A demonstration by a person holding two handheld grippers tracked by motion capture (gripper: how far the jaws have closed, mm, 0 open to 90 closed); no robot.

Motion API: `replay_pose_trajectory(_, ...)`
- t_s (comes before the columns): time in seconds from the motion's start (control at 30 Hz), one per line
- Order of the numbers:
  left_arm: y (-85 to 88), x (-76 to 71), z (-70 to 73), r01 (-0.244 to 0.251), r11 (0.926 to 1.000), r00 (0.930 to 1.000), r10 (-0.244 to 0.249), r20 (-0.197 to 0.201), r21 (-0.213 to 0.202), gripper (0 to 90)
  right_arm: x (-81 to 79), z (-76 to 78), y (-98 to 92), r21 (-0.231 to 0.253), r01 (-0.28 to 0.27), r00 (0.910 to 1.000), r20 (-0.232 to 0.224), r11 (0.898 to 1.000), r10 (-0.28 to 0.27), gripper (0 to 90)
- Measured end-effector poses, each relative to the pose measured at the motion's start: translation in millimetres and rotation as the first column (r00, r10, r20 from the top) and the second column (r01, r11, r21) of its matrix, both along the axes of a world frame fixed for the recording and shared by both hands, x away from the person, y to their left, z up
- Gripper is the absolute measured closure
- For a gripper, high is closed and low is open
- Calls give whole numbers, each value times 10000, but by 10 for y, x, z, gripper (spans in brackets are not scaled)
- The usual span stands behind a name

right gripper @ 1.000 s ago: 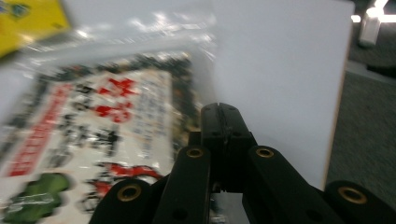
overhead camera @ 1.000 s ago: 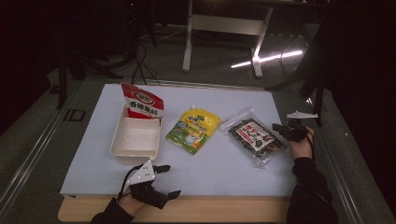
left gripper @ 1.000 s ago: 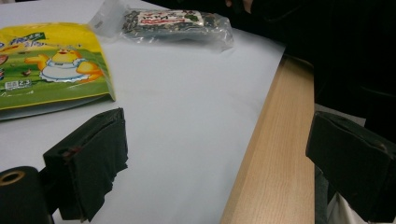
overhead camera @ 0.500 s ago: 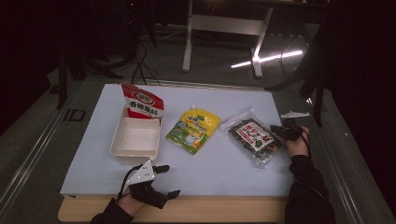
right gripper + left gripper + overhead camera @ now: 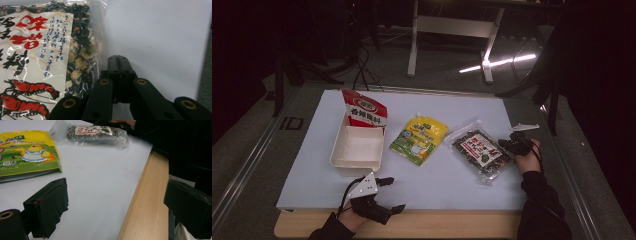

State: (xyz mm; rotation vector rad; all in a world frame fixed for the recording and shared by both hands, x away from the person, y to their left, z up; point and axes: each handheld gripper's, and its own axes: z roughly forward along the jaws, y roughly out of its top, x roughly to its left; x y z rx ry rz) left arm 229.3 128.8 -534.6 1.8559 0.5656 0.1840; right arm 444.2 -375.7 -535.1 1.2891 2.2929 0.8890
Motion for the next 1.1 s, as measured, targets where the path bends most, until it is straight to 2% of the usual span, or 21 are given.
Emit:
replay_pose_trajectory(0.23,-13,-14,14,79,10000,9999,-79,92,0,64,-269,30,135,-141,-410,9989,-230,9991,407,895)
replay_pose_trajectory(0.33,-19,-8,15,99,10000,9999,-99,89,5,64,-345,46,122,-225,-215,9998,-13,9995,215,874)
replay_pose_trajectory(0.37,-21,-8,17,113,9999,9999,-113,99,12,64,-362,45,101,-64,-157,9999,-52,9999,157,878)
replay_pose_trajectory(0.43,-24,-9,20,125,9999,9999,-125,113,2,64,-400,32,69,-306,-8,10000,-4,9995,7,898)
replay_pose_trajectory(0.6,-30,-3,24,150,9999,9998,-150,123,-23,64,-516,8,1,-327,152,9998,-93,9994,-156,899)
replay_pose_trajectory(0.77,-34,-5,27,168,9999,9998,-168,133,5,64,-666,-3,-68,-25,302,9993,-222,9995,-303,900)
replay_pose_trajectory(0.8,-35,-3,25,172,9999,9998,-172,123,-10,64,-701,-4,-79,191,350,9988,-335,9992,-344,900)
replay_pose_trajectory(0.87,-38,0,24,184,9998,9998,-184,117,-15,64,-775,-12,-74,405,163,9992,-375,9990,-148,900)
replay_pose_trajectory(1.1,-65,4,32,294,9996,9994,-294,170,0,64,-1015,20,97,243,-649,9962,-559,9976,661,900)
